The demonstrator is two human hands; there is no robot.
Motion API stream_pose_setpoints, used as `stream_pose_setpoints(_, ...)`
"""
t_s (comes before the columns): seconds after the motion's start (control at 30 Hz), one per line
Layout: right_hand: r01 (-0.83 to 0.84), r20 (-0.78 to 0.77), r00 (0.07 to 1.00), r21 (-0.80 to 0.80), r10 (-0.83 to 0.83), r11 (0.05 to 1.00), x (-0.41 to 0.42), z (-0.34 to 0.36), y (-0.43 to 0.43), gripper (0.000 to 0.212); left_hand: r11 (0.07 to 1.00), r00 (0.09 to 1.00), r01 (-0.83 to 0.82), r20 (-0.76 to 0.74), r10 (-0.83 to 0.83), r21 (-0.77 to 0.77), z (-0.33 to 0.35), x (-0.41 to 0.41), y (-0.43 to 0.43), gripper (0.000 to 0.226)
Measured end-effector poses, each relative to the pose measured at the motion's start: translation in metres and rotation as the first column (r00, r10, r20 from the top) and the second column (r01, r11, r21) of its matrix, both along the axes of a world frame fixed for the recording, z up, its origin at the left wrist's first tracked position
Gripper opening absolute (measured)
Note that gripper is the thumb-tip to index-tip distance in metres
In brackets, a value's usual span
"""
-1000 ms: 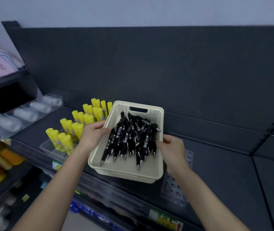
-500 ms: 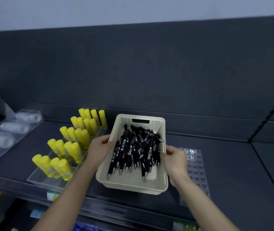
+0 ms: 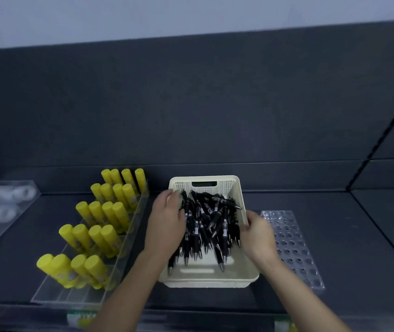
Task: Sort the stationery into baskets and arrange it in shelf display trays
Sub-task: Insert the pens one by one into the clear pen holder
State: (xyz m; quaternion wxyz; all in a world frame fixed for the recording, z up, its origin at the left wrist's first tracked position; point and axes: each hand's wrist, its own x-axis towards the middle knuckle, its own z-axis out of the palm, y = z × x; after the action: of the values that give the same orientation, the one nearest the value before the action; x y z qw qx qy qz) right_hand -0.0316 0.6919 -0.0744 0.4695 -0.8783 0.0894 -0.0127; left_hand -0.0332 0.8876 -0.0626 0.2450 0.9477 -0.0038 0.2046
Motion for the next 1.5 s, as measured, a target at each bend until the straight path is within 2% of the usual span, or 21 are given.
stream_pose_setpoints(0.1,-0.003,0.001,1.000,-0.033,0.003,0.999,0.000,-0.001,0.001,0.026,0.992,0.980,0.005,-0.194,-0.030,-0.126,-0.001,0.012,-0.014,0.054)
stream_pose_setpoints(0.17,-0.009,0.013,1.000,-0.044,0.010,0.999,0.000,0.000,0.001,0.026,0.996,0.943,-0.027,-0.333,-0.004,-0.088,-0.008,0.020,-0.018,0.056)
stream_pose_setpoints(0.27,-0.010,0.028,1.000,-0.061,0.011,0.998,-0.002,0.001,0.001,0.024,1.000,0.931,-0.018,-0.365,0.010,-0.019,-0.016,0.028,-0.023,0.042)
stream_pose_setpoints(0.33,-0.007,0.037,0.999,-0.075,0.010,0.997,-0.003,0.001,0.001,0.023,0.995,0.910,-0.051,-0.415,0.009,-0.090,-0.019,0.032,-0.026,0.042)
stream_pose_setpoints(0.4,-0.003,0.040,0.999,-0.080,0.006,0.997,-0.002,0.001,0.001,0.024,0.968,0.882,-0.109,-0.471,-0.010,-0.225,-0.020,0.035,-0.026,0.040)
stream_pose_setpoints(0.53,0.000,0.036,0.999,-0.101,0.004,0.995,-0.002,0.000,0.001,0.028,0.914,0.876,-0.166,-0.481,-0.035,-0.369,-0.026,0.035,-0.020,0.015)
stream_pose_setpoints(0.7,-0.001,0.055,0.998,-0.073,0.005,0.997,-0.003,0.000,0.001,0.025,0.882,0.878,-0.149,-0.470,-0.090,-0.447,-0.024,0.033,-0.023,0.015)
stream_pose_setpoints(0.83,-0.016,0.066,0.998,-0.085,0.021,0.996,-0.002,-0.002,0.000,0.027,0.828,0.932,-0.158,-0.359,-0.055,-0.539,-0.017,0.026,-0.027,0.011)
stream_pose_setpoints(0.9,-0.018,0.058,0.998,-0.091,0.023,0.996,-0.001,-0.004,0.000,0.025,0.756,0.954,-0.148,-0.293,-0.061,-0.638,-0.014,0.023,-0.031,0.010)
stream_pose_setpoints(1.03,-0.022,0.088,0.996,-0.064,0.028,0.998,0.001,-0.007,-0.002,0.021,0.417,0.967,-0.093,-0.182,-0.178,-0.904,-0.002,0.016,-0.055,0.004)
stream_pose_setpoints(1.1,-0.025,0.099,0.995,-0.008,0.025,1.000,0.000,-0.006,-0.002,0.017,0.334,0.959,-0.027,-0.119,-0.257,-0.942,0.004,0.014,-0.071,0.005)
stream_pose_setpoints(1.23,0.056,0.250,0.964,0.150,-0.093,0.987,-0.007,0.005,-0.013,0.031,0.287,0.926,0.075,-0.040,-0.376,-0.955,0.005,0.014,-0.086,0.010)
stream_pose_setpoints(1.3,0.051,0.220,0.966,0.353,-0.135,0.934,-0.002,0.020,-0.022,0.029,0.306,0.902,0.115,-0.030,-0.431,-0.945,0.002,0.013,-0.087,0.014)
stream_pose_setpoints(1.37,0.006,0.113,0.989,0.596,-0.091,0.803,0.007,0.038,-0.029,0.024,0.340,0.868,0.156,-0.035,-0.495,-0.927,-0.001,0.014,-0.088,0.018)
stream_pose_setpoints(1.4,-0.020,0.083,0.996,0.652,-0.045,0.758,0.012,0.046,-0.032,0.024,0.350,0.854,0.170,-0.040,-0.519,-0.921,-0.002,0.014,-0.089,0.020)
stream_pose_setpoints(1.5,-0.061,0.063,0.998,0.657,0.026,0.751,0.020,0.061,-0.037,0.019,0.376,0.839,0.168,-0.068,-0.539,-0.911,-0.003,0.013,-0.092,0.025)
